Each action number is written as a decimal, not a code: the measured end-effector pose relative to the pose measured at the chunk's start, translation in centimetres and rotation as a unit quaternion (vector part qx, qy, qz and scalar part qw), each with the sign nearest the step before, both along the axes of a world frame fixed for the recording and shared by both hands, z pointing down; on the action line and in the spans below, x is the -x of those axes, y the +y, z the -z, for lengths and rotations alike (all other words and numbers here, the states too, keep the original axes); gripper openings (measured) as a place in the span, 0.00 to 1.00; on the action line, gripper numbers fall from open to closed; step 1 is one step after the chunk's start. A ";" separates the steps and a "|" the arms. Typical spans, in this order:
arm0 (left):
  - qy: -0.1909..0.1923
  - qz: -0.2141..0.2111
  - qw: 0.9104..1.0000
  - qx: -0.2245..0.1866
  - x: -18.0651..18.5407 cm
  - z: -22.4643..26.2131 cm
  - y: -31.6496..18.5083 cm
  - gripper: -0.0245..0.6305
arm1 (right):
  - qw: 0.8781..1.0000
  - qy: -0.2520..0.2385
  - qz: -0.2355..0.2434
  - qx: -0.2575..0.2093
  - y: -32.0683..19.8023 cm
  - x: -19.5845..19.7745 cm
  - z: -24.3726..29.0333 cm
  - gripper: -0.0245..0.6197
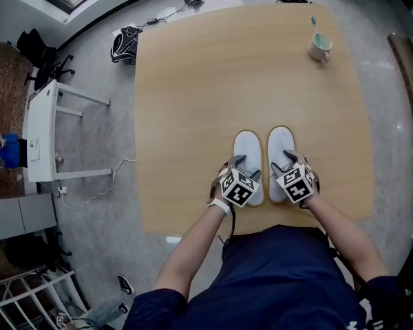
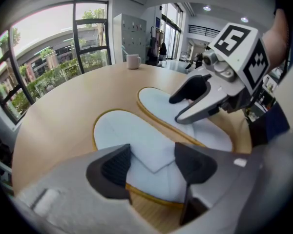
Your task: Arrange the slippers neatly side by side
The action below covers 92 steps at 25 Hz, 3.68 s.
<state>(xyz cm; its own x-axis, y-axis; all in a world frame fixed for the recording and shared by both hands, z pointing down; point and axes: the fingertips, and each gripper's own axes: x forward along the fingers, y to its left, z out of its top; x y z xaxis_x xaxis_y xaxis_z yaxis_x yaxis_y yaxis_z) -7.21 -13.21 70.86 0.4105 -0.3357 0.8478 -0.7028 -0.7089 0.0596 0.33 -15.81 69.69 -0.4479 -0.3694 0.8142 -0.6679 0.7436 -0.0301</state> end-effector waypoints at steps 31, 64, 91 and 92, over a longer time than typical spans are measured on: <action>-0.006 0.022 0.999 -0.023 -0.3 0.0 -0.1 0.50 | 1.000 -0.024 -0.009 0.004 0.2 0.9 -0.1 0.43; 0.193 0.113 0.962 -0.155 -2.8 19.3 1.4 0.04 | 0.944 -0.302 -0.079 -0.110 2.3 1.3 20.8 0.05; 0.188 0.118 0.964 -0.144 -3.0 18.9 1.7 0.04 | 0.949 -0.288 -0.076 -0.106 2.0 1.0 20.4 0.05; 0.187 0.118 0.965 -0.144 -3.1 18.9 1.7 0.04 | 0.949 -0.288 -0.077 -0.105 2.0 0.9 20.4 0.05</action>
